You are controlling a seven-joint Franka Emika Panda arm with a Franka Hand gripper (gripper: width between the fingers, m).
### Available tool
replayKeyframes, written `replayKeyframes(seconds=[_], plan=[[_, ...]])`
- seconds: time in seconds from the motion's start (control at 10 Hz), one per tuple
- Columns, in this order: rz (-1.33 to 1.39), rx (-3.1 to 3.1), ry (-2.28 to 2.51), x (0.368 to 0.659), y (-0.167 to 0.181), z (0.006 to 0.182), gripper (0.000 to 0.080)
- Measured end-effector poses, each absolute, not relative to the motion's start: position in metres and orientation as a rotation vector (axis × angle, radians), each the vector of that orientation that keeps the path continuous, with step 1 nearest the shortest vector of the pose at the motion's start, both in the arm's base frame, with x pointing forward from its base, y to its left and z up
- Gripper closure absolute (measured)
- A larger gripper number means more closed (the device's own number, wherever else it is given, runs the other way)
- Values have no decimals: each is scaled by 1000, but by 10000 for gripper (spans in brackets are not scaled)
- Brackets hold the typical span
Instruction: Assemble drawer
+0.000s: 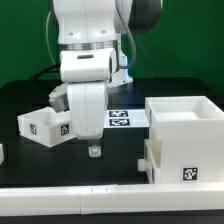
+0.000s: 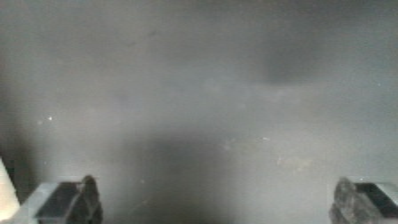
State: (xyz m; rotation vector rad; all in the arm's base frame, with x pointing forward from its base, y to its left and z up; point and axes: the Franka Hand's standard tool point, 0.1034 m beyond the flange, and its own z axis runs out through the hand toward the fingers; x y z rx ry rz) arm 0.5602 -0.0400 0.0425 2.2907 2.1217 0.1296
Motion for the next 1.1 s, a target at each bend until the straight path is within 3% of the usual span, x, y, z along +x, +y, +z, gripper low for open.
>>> replayKeyframes(seconds=[0.3,0.7,0.8,1.1], plan=[[134,2293,2115,560,-40,43,150],[220,2410,1849,524,-58,67,150],[212,2482,1761,532,-57,77,150],[217,2476,1763,534,-57,77,150]])
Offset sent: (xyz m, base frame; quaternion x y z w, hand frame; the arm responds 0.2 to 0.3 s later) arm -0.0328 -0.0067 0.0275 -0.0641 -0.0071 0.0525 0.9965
